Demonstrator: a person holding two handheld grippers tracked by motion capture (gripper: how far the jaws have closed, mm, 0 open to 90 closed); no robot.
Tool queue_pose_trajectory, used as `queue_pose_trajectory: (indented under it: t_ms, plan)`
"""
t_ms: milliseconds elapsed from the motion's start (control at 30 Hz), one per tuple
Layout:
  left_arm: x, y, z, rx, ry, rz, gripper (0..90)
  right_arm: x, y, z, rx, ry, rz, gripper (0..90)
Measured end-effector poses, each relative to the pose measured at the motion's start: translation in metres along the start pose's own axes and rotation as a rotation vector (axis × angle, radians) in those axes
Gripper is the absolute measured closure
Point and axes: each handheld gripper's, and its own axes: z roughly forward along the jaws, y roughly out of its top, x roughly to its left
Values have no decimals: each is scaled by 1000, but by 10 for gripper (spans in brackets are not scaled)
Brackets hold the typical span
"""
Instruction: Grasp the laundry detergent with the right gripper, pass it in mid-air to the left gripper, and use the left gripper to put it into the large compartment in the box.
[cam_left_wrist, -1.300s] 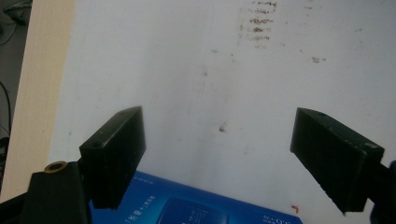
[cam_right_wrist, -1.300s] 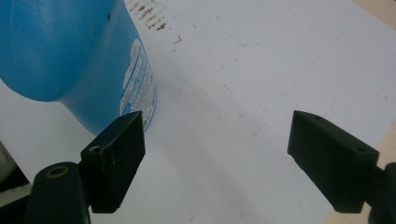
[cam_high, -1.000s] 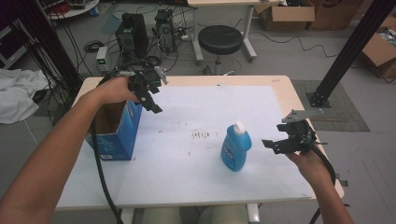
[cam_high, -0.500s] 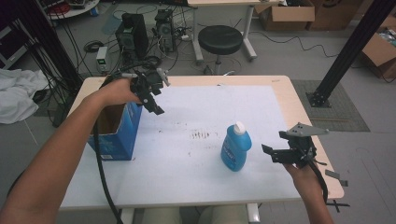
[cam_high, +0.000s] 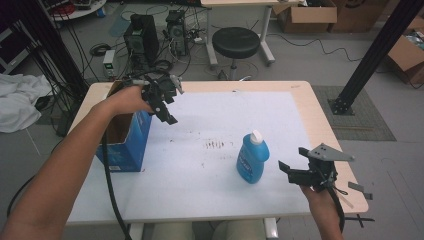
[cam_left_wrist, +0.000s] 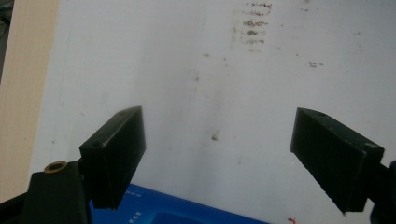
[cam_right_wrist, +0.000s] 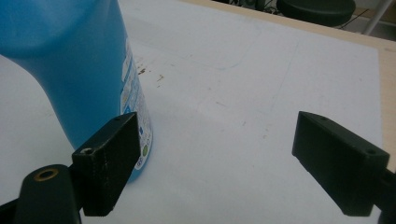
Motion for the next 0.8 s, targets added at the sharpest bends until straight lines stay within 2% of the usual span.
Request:
queue_pose_trajectory:
  t_ms: [267, 333, 567, 800]
  plan:
    - [-1, 0, 2, 2, -4, 2, 188, 14, -9, -2, -52, -9, 21, 150]
    - [-1, 0, 2, 0, -3, 2, 188, 22, -12, -2, -73, -11, 29, 150]
    - [-1, 0, 3, 3, -7, 4, 188, 38, -15, 0, -90, -25, 19, 149]
    - [-1, -1, 3, 3, -6, 5, 188, 52, -14, 4, -118, -18, 43, 149]
